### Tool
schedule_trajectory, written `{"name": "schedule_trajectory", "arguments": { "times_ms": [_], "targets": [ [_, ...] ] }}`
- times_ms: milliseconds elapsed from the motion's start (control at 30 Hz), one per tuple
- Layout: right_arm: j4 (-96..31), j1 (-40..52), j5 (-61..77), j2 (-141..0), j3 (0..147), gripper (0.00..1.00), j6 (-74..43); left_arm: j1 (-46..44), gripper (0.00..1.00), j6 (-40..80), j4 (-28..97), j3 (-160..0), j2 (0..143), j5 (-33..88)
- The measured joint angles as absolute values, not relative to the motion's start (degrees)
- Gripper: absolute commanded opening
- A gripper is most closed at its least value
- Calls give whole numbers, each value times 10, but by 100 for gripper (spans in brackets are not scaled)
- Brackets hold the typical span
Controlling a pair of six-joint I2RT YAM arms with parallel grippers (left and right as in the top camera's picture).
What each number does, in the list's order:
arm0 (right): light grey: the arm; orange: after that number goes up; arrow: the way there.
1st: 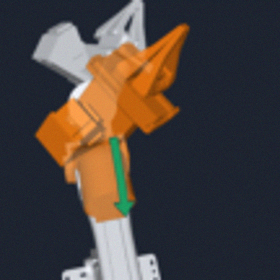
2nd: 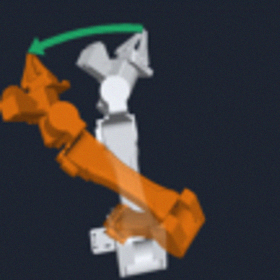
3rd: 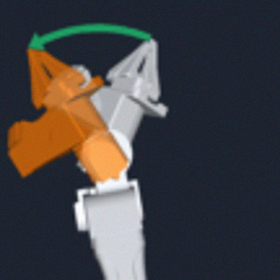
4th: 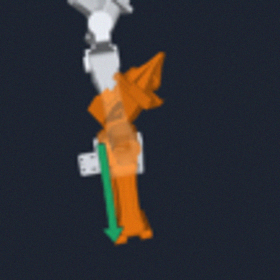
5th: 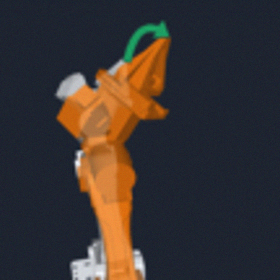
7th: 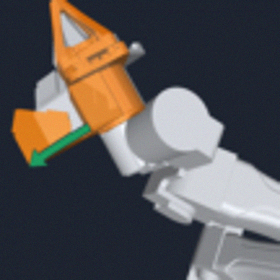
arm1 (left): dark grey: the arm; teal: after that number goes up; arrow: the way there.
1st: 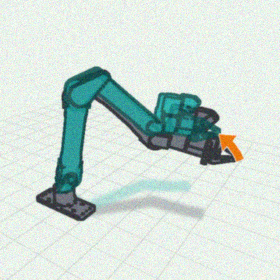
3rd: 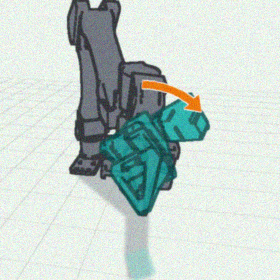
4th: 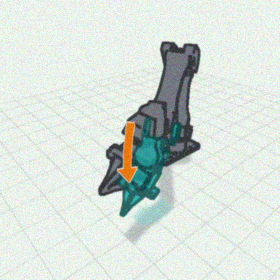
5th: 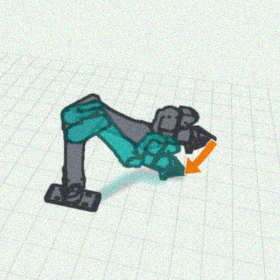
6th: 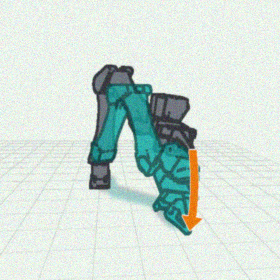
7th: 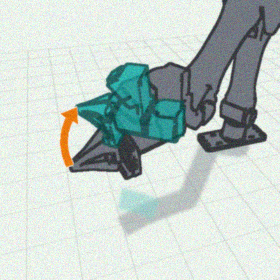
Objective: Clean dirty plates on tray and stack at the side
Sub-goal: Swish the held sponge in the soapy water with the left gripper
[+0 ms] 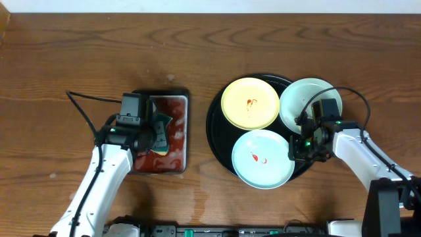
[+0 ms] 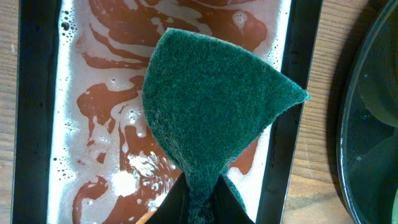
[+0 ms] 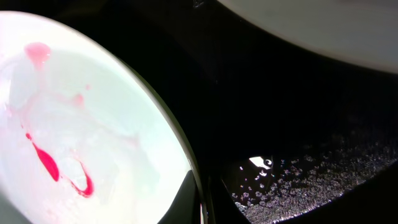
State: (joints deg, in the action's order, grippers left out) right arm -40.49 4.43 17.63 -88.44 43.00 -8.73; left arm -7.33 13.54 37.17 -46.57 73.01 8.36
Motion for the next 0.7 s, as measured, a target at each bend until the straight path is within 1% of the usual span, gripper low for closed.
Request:
{"name": "schedule_trajectory", "arguments": {
  "times_ms": [467,700],
  "targets": [
    [-405,44,176,-884,430,1,-87,-73,8,138,355,-466,730,85],
    [-405,44,176,-884,430,1,-87,-73,7,173,320,-466,749,86]
  ]
}}
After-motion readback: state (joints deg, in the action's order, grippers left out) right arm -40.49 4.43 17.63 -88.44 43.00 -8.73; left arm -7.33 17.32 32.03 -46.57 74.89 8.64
